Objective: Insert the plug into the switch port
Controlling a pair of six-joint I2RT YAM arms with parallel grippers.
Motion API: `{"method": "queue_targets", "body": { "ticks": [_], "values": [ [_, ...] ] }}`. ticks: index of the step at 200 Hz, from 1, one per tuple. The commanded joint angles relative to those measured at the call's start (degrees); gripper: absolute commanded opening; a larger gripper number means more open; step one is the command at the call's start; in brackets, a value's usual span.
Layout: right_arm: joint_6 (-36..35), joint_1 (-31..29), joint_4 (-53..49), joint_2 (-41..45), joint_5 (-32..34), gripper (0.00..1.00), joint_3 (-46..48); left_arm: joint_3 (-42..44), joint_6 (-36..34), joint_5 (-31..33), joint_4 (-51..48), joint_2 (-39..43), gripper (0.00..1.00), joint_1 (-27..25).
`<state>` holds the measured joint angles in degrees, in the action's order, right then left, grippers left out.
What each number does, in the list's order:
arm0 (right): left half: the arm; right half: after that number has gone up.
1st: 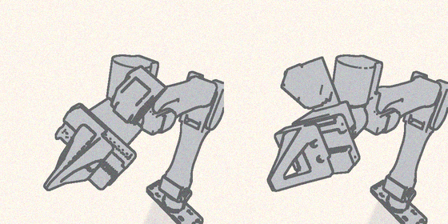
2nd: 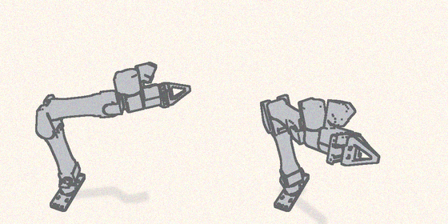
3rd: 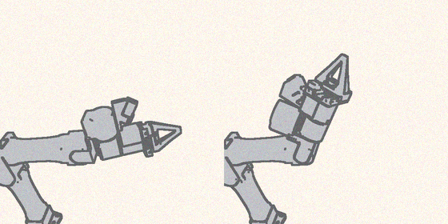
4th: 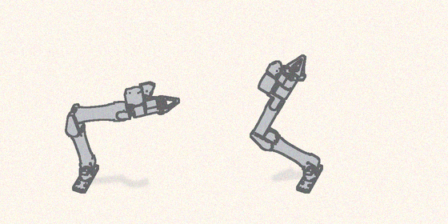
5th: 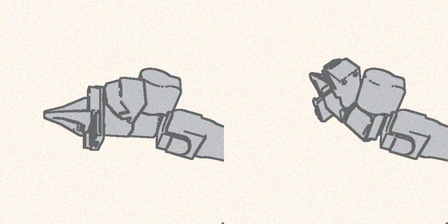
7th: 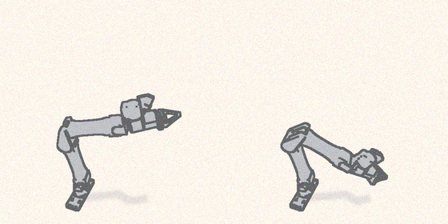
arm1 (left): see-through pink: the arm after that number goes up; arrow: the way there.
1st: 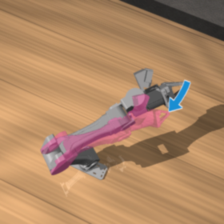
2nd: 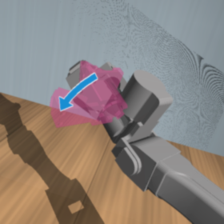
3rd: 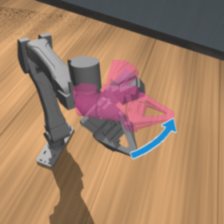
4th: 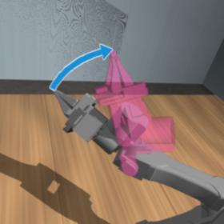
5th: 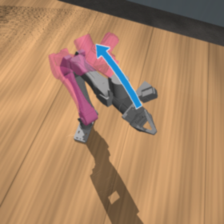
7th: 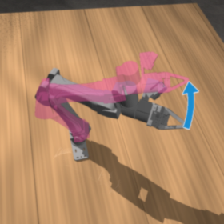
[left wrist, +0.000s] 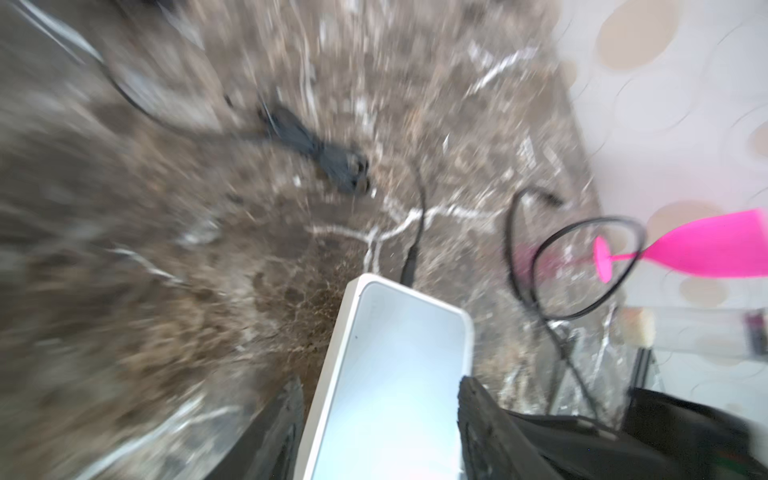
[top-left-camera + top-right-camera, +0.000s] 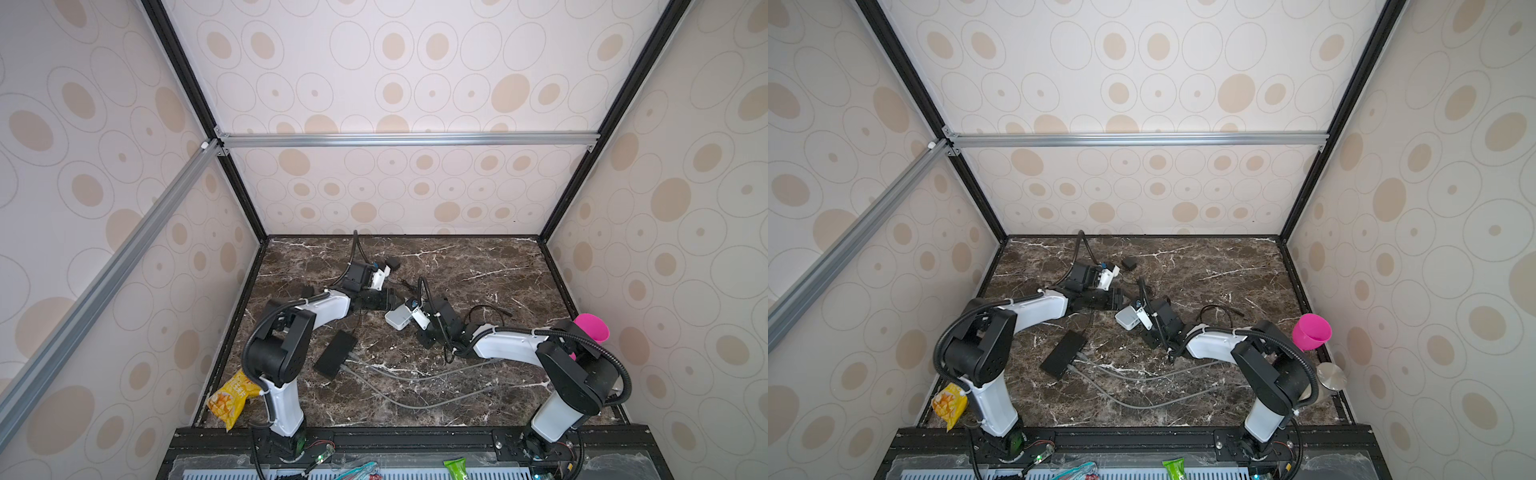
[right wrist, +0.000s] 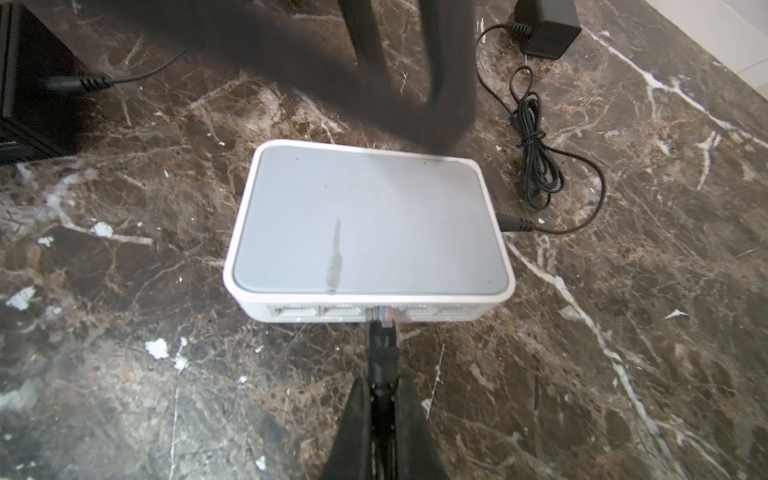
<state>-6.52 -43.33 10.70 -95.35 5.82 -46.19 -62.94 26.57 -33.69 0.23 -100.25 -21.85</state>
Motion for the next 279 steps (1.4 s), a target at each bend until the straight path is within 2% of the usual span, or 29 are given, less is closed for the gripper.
{"method": "queue_targets", "body": {
  "ticks": [1,29,43,59,85,115,129,140,154,172,189,213,230,257,279],
  "values": [
    [2.3,-0.4,-0.5,1.2,-0.2,0.0,0.9,0.4,1.4,1.7,-3.7,9.3,0.6,3.0],
    [1.0,-0.4,-3.1,-0.4,-3.7,0.0,-0.7,6.2,1.2,1.7,-5.3,21.9,0.6,3.7],
    [-0.3,-0.4,-3.5,-1.5,-5.7,0.05,-1.5,9.0,1.1,1.7,-6.9,27.2,0.61,3.7],
    [-2.0,-0.4,-3.4,-2.5,-7.7,0.12,-1.7,11.6,0.7,1.5,-8.9,32.2,0.61,3.7],
    [-2.3,-0.2,-6.9,-2.6,-7.9,0.33,-3.2,15.8,0.5,1.5,-10.1,38.0,0.64,3.7],
    [-1.0,0.1,-10.2,3.7,-6.4,0.4,-1.7,20.2,2.1,0.0,-6.7,39.4,0.65,3.7],
    [-0.3,0.4,-12.3,8.1,-6.1,0.41,-0.2,21.7,3.1,-0.3,-4.6,37.8,0.66,3.3],
    [0.4,1.1,-15.5,11.6,-6.8,0.4,0.5,21.9,2.5,1.2,-3.7,35.7,0.71,2.0],
    [1.7,3.4,-21.0,15.5,-11.7,0.4,0.8,20.2,0.5,4.8,-4.0,31.8,0.76,-1.4],
    [3.9,6.2,-26.0,19.4,-18.1,0.39,1.7,15.1,-3.3,11.2,-6.4,22.7,0.8,-7.1],
    [3.9,6.6,-29.3,21.3,-20.9,0.39,2.6,7.4,-7.9,17.1,-10.7,12.4,0.98,-11.5],
    [3.1,6.6,-28.7,23.8,-20.5,0.41,5.3,-3.1,-11.7,24.5,-15.9,-0.2,0.98,-14.5],
    [4.6,6.6,-27.0,25.3,-18.0,0.49,6.7,-8.5,-13.6,28.6,-18.7,-5.5,0.98,-15.6],
    [6.1,6.8,-27.6,21.8,-19.6,0.49,4.9,-14.8,-15.8,30.3,-22.6,-11.0,0.98,-15.9],
    [7.7,7.0,-30.8,16.1,-22.6,0.45,0.7,-17.3,-17.0,30.1,-25.0,-14.0,0.97,-15.9]
  ]
}}
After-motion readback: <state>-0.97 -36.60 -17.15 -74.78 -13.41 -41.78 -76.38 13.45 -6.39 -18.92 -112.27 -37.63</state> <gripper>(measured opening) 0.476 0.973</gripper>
